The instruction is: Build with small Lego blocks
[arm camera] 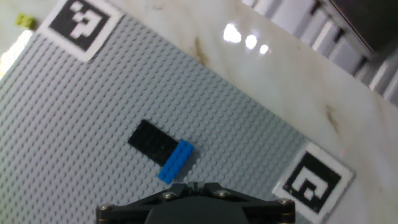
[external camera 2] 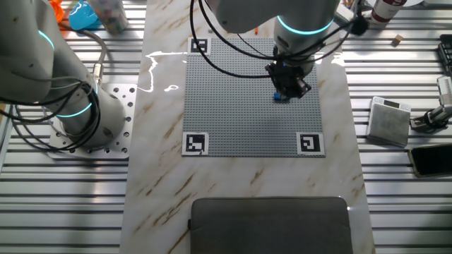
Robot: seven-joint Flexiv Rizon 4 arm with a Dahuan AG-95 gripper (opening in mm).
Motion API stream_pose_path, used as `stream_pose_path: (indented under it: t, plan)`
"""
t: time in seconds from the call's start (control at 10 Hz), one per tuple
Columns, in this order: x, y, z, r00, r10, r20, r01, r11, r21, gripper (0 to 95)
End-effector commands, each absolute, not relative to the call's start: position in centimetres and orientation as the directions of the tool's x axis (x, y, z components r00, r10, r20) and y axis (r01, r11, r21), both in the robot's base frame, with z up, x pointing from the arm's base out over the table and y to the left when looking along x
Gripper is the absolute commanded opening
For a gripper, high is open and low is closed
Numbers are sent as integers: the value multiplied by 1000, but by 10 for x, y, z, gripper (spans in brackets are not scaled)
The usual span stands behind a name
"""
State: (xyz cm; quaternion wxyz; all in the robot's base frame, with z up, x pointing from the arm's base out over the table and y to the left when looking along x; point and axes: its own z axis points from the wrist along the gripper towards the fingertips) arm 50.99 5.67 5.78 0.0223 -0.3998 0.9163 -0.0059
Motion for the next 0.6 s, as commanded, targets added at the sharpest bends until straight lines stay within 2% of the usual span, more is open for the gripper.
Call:
stream_pose_path:
  t: [0.1, 0.6]
  plan:
    - [510, 70, 54, -490, -871, -31, -870, 491, -46, 0]
    - [514, 72, 45, -343, -939, -22, -936, 344, -74, 0]
